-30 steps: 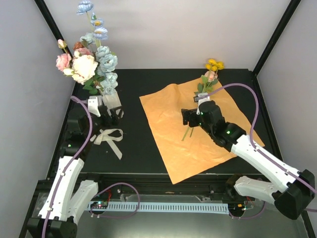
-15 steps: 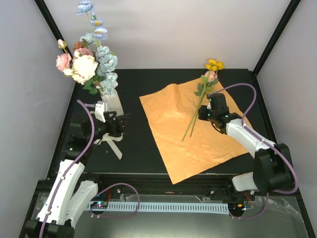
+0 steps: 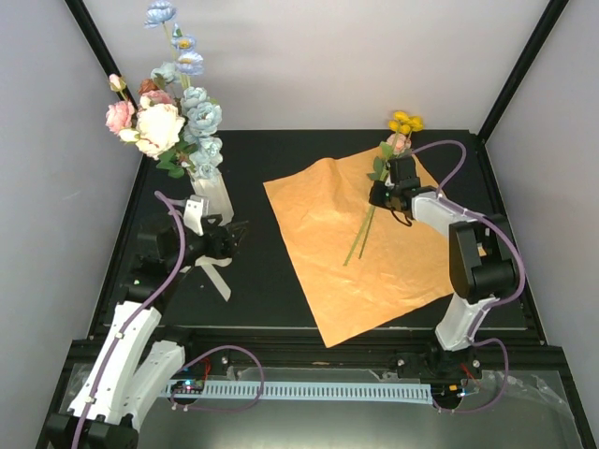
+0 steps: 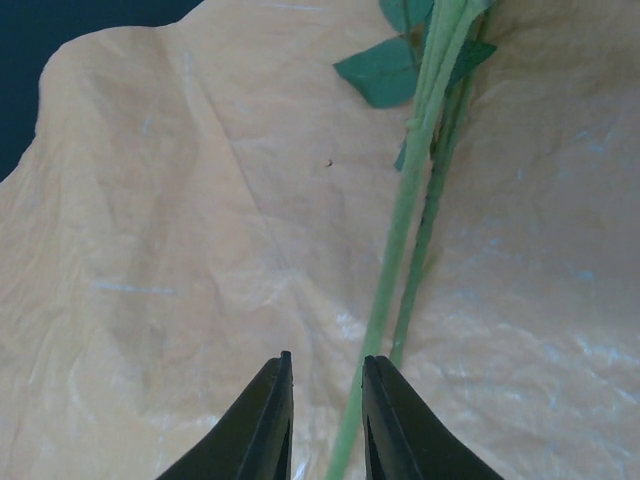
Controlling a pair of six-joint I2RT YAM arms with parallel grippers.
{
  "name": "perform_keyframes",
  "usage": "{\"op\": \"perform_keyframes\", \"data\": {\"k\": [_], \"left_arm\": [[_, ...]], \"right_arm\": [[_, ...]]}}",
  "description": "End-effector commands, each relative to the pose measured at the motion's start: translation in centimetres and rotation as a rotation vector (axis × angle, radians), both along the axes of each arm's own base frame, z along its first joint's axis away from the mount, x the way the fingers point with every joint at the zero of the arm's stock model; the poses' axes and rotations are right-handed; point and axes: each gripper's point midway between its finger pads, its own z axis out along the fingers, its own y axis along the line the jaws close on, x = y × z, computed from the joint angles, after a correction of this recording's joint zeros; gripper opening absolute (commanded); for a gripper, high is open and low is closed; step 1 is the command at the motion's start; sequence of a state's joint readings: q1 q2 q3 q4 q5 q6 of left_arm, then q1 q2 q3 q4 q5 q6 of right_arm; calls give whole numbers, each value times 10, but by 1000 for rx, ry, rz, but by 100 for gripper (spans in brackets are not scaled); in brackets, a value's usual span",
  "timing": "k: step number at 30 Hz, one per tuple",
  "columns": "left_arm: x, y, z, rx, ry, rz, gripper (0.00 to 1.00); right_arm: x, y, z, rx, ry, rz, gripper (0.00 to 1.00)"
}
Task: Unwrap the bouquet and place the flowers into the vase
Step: Pick up the fake flower from the wrapping paper.
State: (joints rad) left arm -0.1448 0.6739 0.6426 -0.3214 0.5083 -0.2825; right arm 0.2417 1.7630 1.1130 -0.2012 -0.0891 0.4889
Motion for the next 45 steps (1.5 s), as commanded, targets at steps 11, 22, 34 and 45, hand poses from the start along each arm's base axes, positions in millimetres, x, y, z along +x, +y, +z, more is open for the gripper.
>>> {"op": "perform_keyframes", "data": {"k": [11,22,34,45], "left_arm": [[-2,-2,0,20,-32,-17,99],[-2,-2,1,20,-33,-14,99],[-2,-1,2,24,-39,-14,99],[-2,-1,3,24,-37,-15,99]], "right_arm": [[23,1,-21,24,25,21,24],[28,-1,-43,-7,73,7,25],[25,5,-70,37,123,4,25],[27,5,-73,34,140,-6,16]]}}
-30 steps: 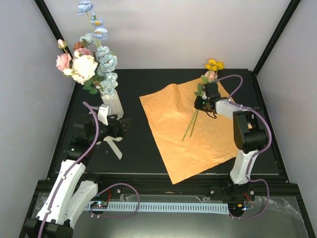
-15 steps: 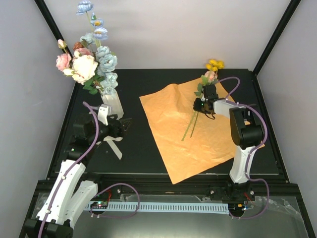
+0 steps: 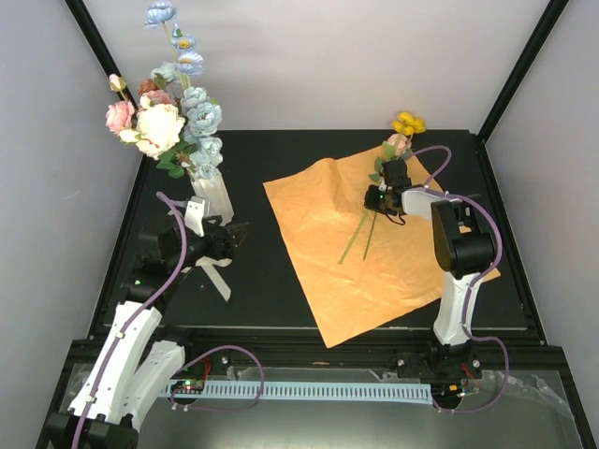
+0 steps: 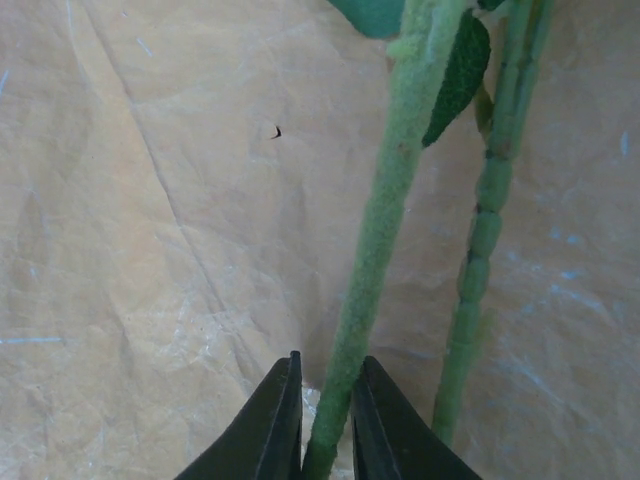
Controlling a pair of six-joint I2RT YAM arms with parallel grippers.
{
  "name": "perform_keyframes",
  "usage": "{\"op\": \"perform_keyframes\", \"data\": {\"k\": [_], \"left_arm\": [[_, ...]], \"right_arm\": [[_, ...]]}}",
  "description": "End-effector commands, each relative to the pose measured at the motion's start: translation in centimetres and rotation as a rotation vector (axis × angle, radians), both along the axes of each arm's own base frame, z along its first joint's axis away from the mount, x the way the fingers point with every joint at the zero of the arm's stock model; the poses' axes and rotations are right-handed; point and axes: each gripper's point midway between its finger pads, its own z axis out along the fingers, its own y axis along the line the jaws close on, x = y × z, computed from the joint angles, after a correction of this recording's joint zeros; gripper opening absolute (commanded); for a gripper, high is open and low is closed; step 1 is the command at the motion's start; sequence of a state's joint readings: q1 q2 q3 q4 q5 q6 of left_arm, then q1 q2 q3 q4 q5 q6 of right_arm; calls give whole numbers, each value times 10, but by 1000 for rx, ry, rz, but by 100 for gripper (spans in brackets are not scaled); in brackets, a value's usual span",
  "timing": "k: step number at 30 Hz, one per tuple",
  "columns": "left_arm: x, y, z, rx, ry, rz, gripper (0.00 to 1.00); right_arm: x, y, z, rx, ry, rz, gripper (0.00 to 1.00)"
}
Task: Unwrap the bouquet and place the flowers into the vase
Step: Pick up the fake flower from the wrapping paper.
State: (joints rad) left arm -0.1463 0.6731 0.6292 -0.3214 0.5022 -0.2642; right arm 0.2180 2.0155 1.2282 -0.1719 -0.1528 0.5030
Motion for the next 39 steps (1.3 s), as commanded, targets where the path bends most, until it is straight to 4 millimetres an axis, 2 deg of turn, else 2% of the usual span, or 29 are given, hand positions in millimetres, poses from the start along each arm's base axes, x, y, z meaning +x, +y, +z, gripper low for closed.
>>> {"op": "perform_keyframes", "data": {"k": [1,6,13,20,22,26,30,33,39], "left_arm": [[-2,-2,9,8,-39,-14,99],[-1,-2,6,10,-33,-12,99],[-1,-2,3,14,-20,-12,99],[3,-2,-7,24,20,-9,99],[4,-3,-11,20,36,-16,99],[3,-9,-11,-5,63,-50,99],[0,-17,-2,-46,70,-93,99],[-8,-28,13,-100,43,-169,99],[-33,-50,56,-205,-55,-341,97]], "right_arm": [[2,0,-3,8,12,-8,14],[3,4,35,47,-72,2,2],[-13,12,87,144,-194,26,1],[-43,14,120,191,-278,63,1],[-54,16,134,200,-314,86,1],[-80,23,147,204,-358,133,1],[-103,38,162,210,-418,194,1],[-125,58,177,246,-485,270,1],[-174,105,233,370,-697,470,1]]}}
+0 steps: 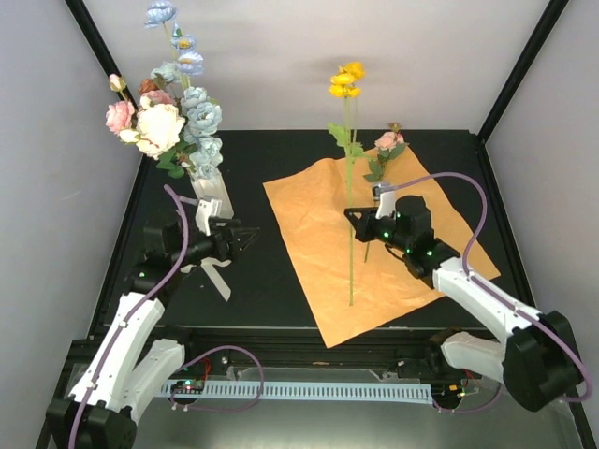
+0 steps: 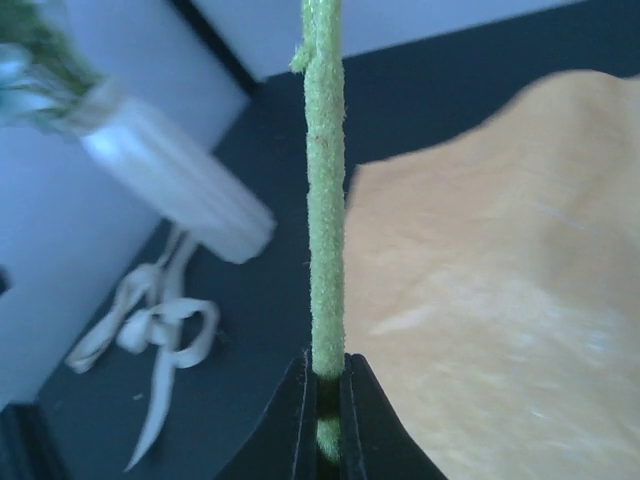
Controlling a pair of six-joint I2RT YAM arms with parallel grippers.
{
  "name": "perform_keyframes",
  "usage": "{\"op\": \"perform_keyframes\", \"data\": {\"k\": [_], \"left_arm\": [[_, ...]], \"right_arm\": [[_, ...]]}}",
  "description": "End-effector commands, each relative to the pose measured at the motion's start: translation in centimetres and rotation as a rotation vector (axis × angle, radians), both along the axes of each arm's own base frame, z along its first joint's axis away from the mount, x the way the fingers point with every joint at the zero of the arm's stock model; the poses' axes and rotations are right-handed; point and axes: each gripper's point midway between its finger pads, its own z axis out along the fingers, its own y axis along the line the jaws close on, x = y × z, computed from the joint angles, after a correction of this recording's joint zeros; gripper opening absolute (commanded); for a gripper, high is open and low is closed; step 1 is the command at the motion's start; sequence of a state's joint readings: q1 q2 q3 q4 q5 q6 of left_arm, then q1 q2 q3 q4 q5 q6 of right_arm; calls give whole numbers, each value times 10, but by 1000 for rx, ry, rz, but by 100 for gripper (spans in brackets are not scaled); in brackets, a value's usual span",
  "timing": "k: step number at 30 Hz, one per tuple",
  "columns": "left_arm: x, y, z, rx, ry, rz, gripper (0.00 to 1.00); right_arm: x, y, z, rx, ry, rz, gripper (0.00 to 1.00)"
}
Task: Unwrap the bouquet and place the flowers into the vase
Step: Pick up the fake flower from the wrapping paper.
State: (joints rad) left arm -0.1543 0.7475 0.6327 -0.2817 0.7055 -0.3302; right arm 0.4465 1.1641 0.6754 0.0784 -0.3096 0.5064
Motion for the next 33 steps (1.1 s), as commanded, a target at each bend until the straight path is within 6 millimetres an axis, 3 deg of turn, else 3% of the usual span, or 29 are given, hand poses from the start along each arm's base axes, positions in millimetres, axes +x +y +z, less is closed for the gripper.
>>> {"op": "perform_keyframes", "data": {"k": [1,10,19,28,33], "left_arm": [[-28,-24,67,-125,-169,-179,96],[-69,-51,111,-218,-285,-399,89],[-89,-62,151,-308,-318,-497,71],[-98,-68,161,-347,-314,-543,47],[-102,-70,160,-359,-317,-571,44]], "right_arm": [[-30,33,63,119,-239,163,1],[-102,88,131,195,-499,478,1],[-154,126,151,240,-585,715,1],[-170,144,159,220,-607,778,1],[-170,149,157,212,-589,782,1]]}}
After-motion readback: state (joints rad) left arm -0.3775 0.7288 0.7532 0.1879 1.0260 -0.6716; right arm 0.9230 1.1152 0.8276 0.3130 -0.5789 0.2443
